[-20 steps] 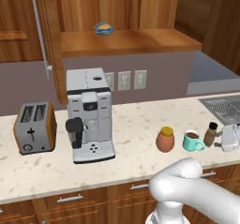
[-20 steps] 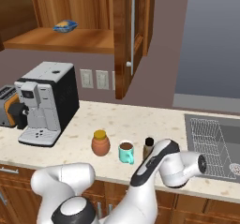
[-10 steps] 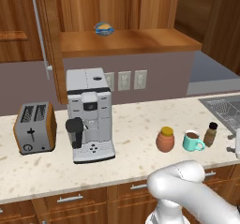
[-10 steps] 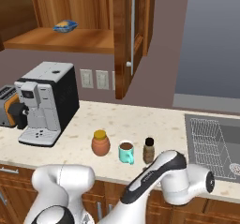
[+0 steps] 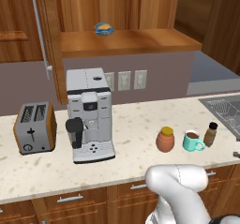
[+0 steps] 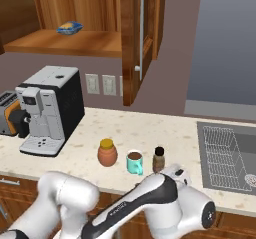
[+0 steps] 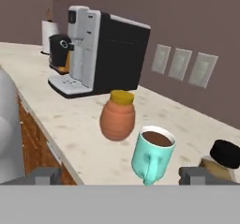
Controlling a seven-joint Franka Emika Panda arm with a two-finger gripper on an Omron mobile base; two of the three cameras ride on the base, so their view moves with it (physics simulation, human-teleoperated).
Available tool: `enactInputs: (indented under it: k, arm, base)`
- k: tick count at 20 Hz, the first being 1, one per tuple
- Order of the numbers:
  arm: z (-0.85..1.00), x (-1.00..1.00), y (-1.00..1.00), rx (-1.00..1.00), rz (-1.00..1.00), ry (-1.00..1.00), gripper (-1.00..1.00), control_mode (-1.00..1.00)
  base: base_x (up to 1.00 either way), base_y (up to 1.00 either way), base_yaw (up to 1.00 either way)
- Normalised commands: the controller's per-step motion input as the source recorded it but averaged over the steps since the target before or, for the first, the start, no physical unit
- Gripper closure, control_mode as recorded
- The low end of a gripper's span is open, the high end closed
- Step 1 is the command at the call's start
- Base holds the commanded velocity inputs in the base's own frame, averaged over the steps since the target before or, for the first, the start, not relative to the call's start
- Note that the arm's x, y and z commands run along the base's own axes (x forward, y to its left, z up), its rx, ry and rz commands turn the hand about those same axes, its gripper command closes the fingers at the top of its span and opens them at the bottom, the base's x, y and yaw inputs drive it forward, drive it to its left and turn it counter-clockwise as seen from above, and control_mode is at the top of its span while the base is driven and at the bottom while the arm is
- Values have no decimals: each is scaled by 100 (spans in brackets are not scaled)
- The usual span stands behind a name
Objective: Pick the cinnamon and honey bottle from the cabinet and place them next to the mug.
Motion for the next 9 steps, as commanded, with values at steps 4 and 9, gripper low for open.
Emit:
enactInputs:
  k: [4,9]
  arm:
    - [93,-39,100,-26,-18,0,-100,-100]
    - [95,-18,84,-26,-24,13,-100,-100]
  base:
    - [0,0,0]
    - [0,0,0]
